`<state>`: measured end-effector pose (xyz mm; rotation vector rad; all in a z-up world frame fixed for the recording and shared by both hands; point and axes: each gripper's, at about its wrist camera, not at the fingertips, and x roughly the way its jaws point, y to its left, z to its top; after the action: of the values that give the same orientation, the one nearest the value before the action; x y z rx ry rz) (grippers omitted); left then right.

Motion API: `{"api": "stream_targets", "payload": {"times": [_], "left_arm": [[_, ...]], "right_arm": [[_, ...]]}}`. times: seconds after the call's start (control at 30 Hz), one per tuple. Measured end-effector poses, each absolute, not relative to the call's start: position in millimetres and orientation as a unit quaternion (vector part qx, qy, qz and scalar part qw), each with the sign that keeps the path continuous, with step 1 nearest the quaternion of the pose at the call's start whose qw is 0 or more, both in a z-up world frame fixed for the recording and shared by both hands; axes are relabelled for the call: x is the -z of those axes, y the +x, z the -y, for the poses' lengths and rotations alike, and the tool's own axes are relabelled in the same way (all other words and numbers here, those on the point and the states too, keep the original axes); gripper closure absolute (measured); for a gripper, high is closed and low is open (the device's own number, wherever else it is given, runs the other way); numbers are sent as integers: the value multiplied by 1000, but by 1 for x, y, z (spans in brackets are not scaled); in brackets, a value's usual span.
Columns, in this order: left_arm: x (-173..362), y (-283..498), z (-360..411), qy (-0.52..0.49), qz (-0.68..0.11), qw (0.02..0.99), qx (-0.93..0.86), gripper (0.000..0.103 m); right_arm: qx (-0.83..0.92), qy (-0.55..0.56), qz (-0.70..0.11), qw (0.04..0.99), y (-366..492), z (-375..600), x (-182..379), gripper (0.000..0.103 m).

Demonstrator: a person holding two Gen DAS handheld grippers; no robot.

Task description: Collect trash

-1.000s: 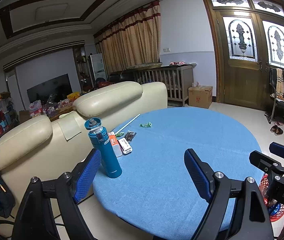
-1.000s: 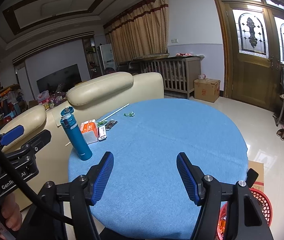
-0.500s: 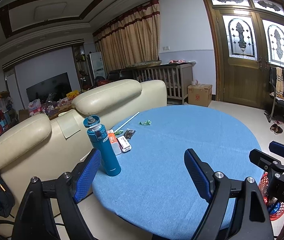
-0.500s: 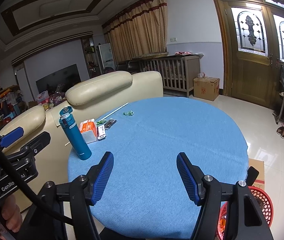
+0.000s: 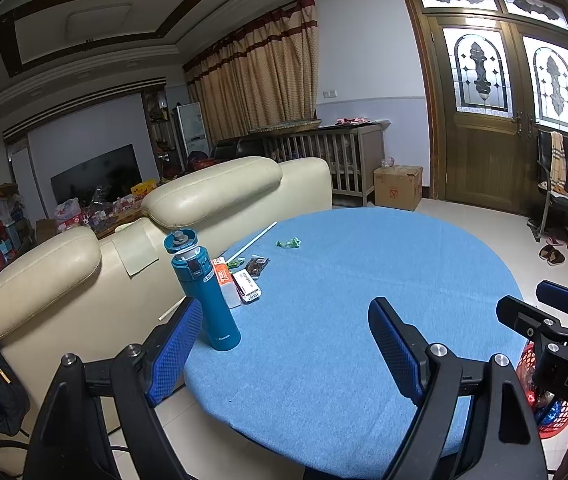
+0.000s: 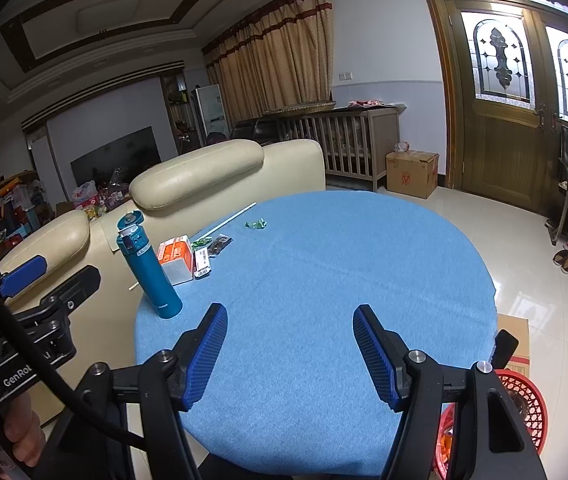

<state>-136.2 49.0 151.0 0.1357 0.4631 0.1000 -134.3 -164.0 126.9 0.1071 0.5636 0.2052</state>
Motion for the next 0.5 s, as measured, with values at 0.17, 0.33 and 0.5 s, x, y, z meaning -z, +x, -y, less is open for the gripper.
{"api": "stream_targets", "payload": {"times": [0.17,0.33,0.5], "left_arm": [[-151,-136,-50,67,-230,970,-48,17],[-151,-136,-49,68,-230,970,-46,17],[-150,-136,-50,68,-230,970,-46,17]], "right_arm": [[-101,52,-278,954,-133,162,-127,34],[-101,52,-279,953,-133,162,-127,34],[-101,50,-279,954,-133,162,-126,34]]}}
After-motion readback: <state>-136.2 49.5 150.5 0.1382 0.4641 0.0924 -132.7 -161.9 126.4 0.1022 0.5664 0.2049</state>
